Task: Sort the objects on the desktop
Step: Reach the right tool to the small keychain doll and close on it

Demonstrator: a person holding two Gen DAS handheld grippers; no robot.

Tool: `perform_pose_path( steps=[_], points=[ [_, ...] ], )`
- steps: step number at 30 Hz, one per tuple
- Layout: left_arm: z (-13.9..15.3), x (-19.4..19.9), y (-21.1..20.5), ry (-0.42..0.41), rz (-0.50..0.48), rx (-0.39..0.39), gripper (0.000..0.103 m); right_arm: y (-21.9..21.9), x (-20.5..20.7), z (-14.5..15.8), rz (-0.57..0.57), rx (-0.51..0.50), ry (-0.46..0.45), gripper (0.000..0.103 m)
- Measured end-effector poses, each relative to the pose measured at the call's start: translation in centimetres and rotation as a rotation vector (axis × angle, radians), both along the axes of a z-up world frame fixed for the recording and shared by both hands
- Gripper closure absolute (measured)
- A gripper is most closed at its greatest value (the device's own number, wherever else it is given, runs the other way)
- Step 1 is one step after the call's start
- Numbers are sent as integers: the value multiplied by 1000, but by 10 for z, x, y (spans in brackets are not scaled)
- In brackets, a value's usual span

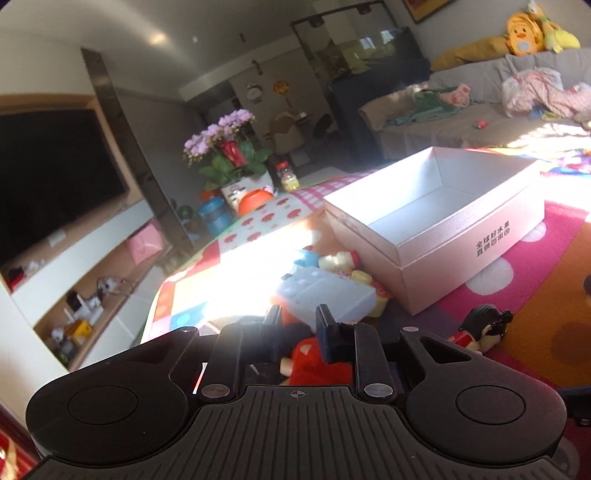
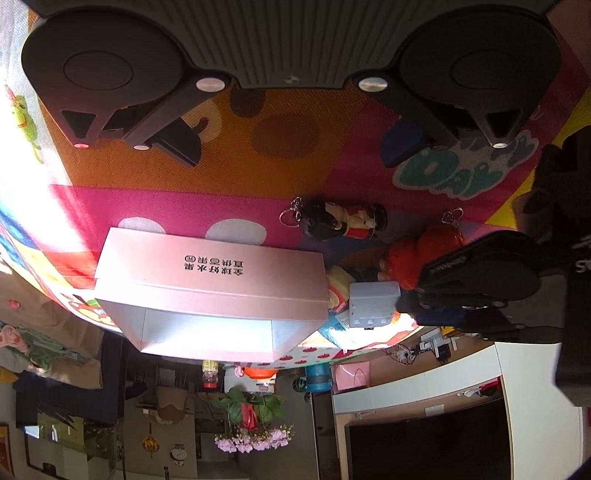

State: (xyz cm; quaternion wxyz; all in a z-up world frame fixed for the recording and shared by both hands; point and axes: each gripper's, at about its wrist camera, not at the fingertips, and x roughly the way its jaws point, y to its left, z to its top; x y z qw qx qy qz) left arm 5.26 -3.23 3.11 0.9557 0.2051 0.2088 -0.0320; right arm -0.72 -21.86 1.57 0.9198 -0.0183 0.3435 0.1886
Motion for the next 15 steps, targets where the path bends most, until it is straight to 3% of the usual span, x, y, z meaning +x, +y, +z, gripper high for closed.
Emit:
perform_pose_path(
  steps=[5,7,9,12,15],
  points=[
    [10,-26,35,78,-21,-230,72,1,6,-1,-7,-7,50,0],
    [10,-35,48,116,-20,-310,34,4,7,-1,-4,-25,56,0],
    [7,-40,57,128,16,-341,12,12,8,1,19,-74,53,0],
    [3,-44,64,118,31,-328,8,24,5,9,84,-28,3,0],
    [2,-42,70,114,63,-342,8,48,11,17,79,-75,-76,0]
  ],
)
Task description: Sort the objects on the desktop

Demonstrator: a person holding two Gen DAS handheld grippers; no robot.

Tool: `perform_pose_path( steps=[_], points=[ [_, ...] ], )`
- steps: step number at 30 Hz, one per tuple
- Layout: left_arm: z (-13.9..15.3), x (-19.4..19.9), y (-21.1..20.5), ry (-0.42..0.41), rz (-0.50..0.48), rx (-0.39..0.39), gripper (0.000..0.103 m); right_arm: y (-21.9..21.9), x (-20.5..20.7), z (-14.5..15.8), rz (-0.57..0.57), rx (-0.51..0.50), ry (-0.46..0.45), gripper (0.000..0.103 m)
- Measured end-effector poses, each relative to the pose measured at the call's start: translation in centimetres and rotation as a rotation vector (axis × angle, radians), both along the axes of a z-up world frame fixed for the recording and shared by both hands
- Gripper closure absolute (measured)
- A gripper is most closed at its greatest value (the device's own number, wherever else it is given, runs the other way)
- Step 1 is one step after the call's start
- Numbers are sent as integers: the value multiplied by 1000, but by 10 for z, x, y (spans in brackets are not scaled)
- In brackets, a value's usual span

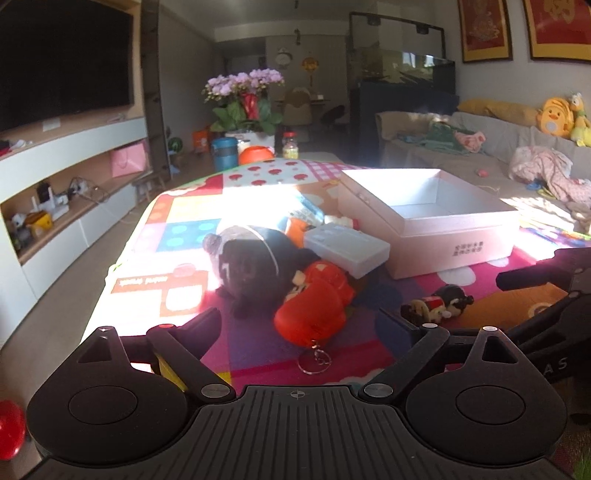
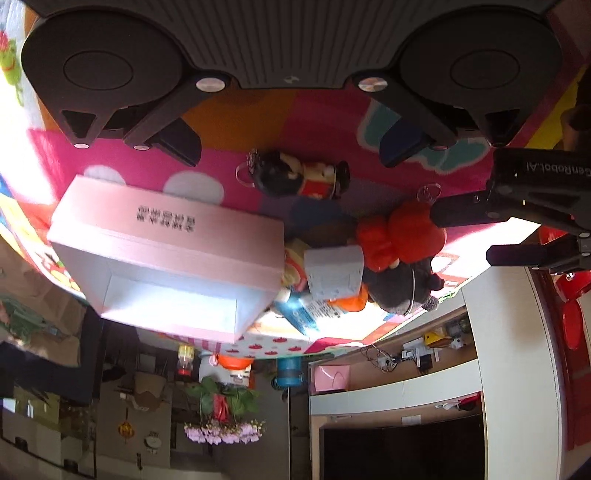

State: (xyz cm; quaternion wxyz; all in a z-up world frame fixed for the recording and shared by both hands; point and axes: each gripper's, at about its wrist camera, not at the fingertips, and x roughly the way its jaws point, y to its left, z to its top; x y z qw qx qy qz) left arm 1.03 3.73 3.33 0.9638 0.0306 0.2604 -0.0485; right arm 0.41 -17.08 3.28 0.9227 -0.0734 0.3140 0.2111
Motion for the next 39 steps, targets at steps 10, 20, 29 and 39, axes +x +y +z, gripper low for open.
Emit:
perform_pose_path(
  steps=[10,20,29,39],
  points=[
    [-4,11,1,28,27,-48,8,-14,10,17,54,-3,10,28],
    [-19,1,-25,83,-30,-31,1,-22,108,35,-114,74,-6,11],
    [-27,-5,-16,149,-28,-94,0,-21,69,38,4,108,144,11],
    [-34,-1,-19,217,-44,-47,0,-10,-32,49,-1,-101,-220,11]
  ],
)
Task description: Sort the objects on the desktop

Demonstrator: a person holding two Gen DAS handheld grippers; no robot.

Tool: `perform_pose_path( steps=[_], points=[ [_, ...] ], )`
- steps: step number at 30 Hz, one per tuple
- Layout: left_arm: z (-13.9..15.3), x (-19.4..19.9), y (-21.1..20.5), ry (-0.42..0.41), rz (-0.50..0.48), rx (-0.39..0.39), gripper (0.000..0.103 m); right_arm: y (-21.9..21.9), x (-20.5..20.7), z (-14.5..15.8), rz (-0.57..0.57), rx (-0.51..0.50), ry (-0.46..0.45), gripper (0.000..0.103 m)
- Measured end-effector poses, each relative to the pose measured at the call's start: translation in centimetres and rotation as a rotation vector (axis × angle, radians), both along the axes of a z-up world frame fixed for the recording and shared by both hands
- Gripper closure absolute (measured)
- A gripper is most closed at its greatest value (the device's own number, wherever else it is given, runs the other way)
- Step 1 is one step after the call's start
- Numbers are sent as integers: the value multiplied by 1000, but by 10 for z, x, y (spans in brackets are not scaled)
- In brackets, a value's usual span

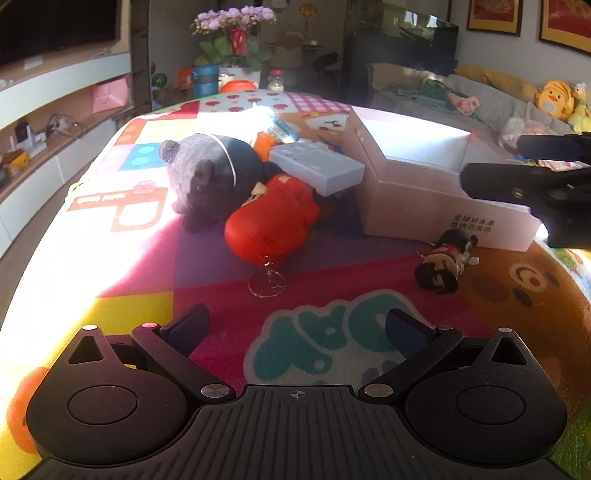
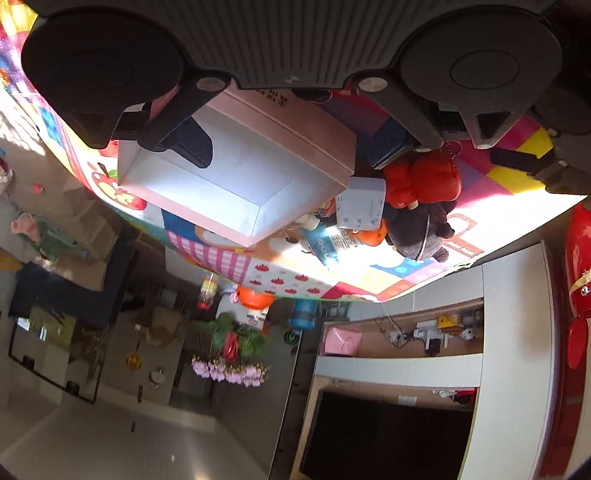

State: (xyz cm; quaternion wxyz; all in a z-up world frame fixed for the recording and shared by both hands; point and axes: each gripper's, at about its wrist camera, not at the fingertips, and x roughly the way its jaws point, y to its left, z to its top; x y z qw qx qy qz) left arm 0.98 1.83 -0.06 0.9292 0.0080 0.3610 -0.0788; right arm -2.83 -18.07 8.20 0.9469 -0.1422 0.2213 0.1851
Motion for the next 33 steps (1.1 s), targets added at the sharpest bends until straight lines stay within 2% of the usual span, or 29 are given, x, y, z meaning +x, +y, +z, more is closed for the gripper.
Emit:
perform_pose_path(
  steps=[2,3,4,6,7,9,11,13,15,18,19,24,29,31,33],
  points=[
    [-1,1,-5,7,-21,43,0,-13,-14,-7,19,17,15,12],
    [-1,1,-6,9,-20,45,0,-19,-16,-12,13,14,34,17],
    [-1,1,-6,8,-20,46,0,-26,-16,-16,-9,12,53,28],
    [0,1,-5,4,-19,43,0,-43,-10,-19,-91,45,79,38],
    [3,0,-4,-2,-13,33,0,-53,-7,-18,-141,69,69,38],
    [13,1,1,-28,-23,-63,0,-69,-1,-10,-253,114,11,35],
    [29,6,-2,-73,-63,-120,0,-80,15,-3,-342,127,-1,32],
    [44,17,-14,-122,-122,-137,0,-88,44,-2,-420,112,45,32],
    [51,33,-32,-144,-203,-148,0,-96,79,-9,-459,110,145,36],
    [46,57,-54,-127,-274,-136,0,-102,115,-24,-395,163,261,43],
    [42,65,-59,-115,-289,-137,0,-102,119,-26,-371,183,263,39],
    [32,77,-63,-110,-278,-154,0,-88,131,-32,-266,155,222,39],
    [33,46,-50,-93,-318,-168,0,-86,119,-31,-204,147,225,39],
    [34,27,-40,-103,-310,-165,0,-87,100,-24,-200,111,172,40],
    [35,7,-30,-153,-259,-101,0,-83,66,-11,-208,44,49,40]
  ],
)
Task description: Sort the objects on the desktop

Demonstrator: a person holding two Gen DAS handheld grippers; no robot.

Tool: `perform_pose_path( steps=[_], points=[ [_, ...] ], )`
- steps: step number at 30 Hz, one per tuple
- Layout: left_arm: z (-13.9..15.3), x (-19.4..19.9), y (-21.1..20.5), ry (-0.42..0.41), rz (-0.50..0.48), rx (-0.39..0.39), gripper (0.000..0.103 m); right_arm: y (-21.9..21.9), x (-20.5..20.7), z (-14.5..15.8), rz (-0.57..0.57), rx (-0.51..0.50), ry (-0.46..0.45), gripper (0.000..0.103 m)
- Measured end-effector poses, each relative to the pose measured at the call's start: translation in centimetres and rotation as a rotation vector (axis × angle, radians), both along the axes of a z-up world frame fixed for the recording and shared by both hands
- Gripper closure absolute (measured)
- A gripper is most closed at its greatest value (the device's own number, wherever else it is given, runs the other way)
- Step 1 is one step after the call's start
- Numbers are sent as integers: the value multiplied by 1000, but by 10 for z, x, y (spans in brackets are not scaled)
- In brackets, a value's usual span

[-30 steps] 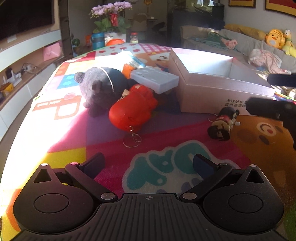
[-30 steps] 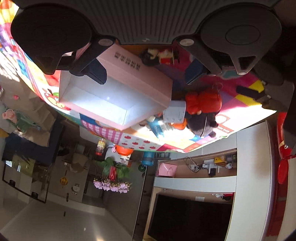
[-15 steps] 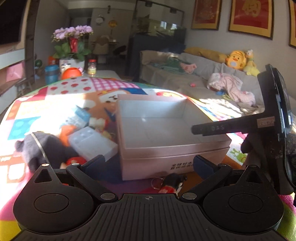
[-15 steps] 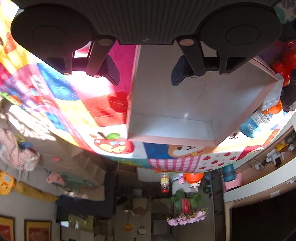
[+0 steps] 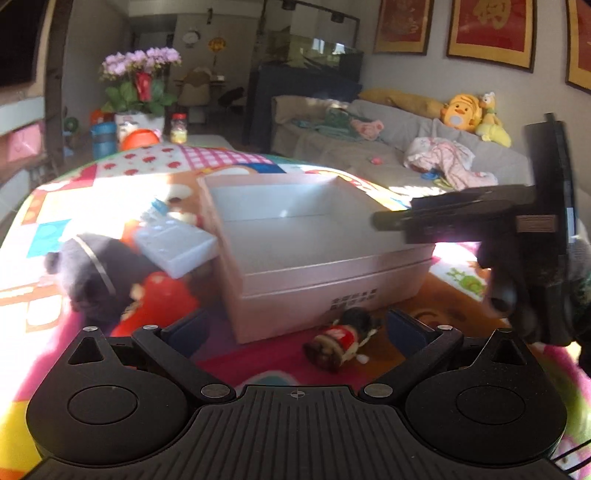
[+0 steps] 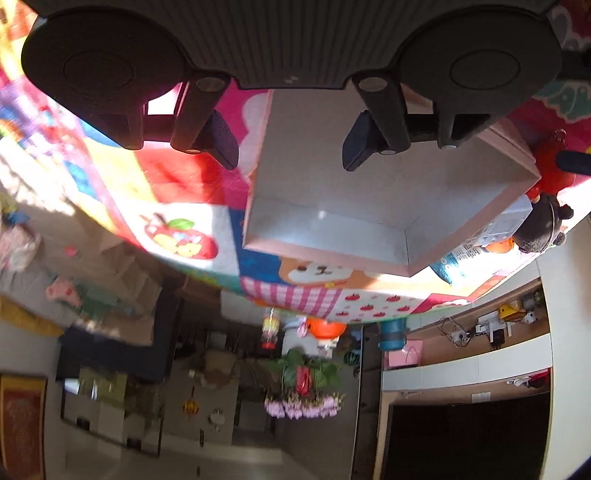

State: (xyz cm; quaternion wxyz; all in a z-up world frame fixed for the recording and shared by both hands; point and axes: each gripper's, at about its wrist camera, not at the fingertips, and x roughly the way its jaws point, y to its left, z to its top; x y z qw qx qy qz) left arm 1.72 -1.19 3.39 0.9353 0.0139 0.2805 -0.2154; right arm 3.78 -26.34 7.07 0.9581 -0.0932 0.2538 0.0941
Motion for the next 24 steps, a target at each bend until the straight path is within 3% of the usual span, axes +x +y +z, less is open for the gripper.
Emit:
perform_pose_path(
  steps=[2,4,7,10,12,14,15,18,20,21,24],
  points=[
    [0,-17,9,-70,98,98,0,3,-33,12,51,6,-51,36],
    [-2,-21,19,-71,200,143,0,11,-53,13,134,55,-14,29],
    [-2,-17,39,-6,293,85,0,37,-63,-5,231,91,109,28],
    [0,-10,44,-3,296,75,0,64,-59,-29,237,32,142,29],
    [-1,-4,45,1,293,102,0,72,-52,-39,239,40,182,41],
    [-6,2,44,11,285,118,0,72,-56,-39,236,65,176,41],
    [-8,6,43,18,284,126,3,71,-59,-37,251,79,177,41],
    [-19,22,35,52,283,161,26,67,-78,-36,271,81,174,41],
    [-25,28,32,56,292,184,35,63,-89,-38,272,67,166,41],
    [-27,27,30,43,296,201,46,61,-94,-39,267,59,163,41],
    [-23,11,25,-11,269,238,46,54,-102,-38,244,45,151,42]
  ],
)
